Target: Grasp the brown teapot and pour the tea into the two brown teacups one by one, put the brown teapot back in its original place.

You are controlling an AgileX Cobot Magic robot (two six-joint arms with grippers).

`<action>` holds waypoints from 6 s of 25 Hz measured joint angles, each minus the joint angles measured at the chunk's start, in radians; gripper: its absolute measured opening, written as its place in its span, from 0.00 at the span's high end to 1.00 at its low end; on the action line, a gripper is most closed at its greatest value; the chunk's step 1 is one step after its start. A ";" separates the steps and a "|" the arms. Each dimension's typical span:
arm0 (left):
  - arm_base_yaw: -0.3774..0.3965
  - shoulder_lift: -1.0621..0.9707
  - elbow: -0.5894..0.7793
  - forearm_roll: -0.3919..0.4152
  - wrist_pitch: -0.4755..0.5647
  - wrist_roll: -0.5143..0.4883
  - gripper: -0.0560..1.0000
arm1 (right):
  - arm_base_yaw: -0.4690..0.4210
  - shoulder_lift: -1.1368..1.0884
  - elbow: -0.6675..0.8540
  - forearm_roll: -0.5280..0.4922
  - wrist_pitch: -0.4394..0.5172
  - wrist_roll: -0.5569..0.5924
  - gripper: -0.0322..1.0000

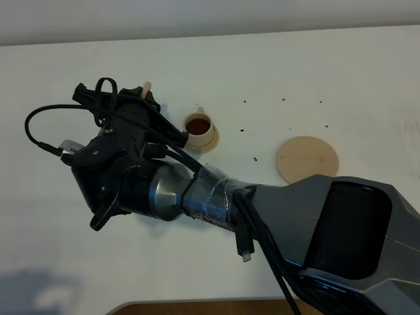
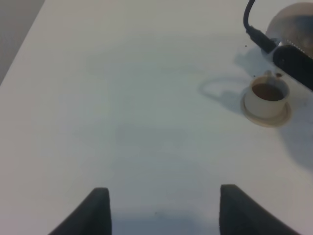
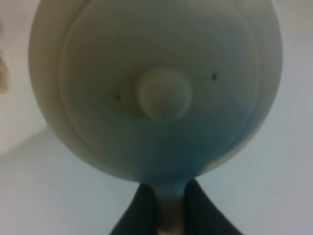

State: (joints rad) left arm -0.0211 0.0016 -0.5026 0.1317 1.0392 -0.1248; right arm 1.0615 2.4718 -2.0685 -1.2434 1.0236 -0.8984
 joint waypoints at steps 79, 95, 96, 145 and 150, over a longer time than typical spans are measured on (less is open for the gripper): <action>0.000 0.000 0.000 0.001 0.000 0.000 0.48 | -0.653 -0.587 0.888 1.190 -0.193 0.898 0.85; 0.000 0.000 0.000 0.001 0.000 0.000 0.48 | -0.664 -0.587 0.921 1.200 -0.239 0.898 0.85; 0.000 0.000 0.000 0.001 0.000 0.000 0.48 | -0.664 -0.587 0.921 1.207 -0.239 0.898 0.85; 0.000 0.000 0.000 0.001 0.000 0.000 0.48 | -0.533 -2.002 1.576 1.254 0.042 0.788 0.41; 0.000 0.000 0.000 0.001 0.000 0.000 0.48 | -0.587 -2.013 1.576 1.236 0.039 0.814 0.41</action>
State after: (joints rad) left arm -0.0211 0.0016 -0.5026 0.1324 1.0392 -0.1248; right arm 0.4744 0.4583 -0.4929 -0.0070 1.0625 -0.0841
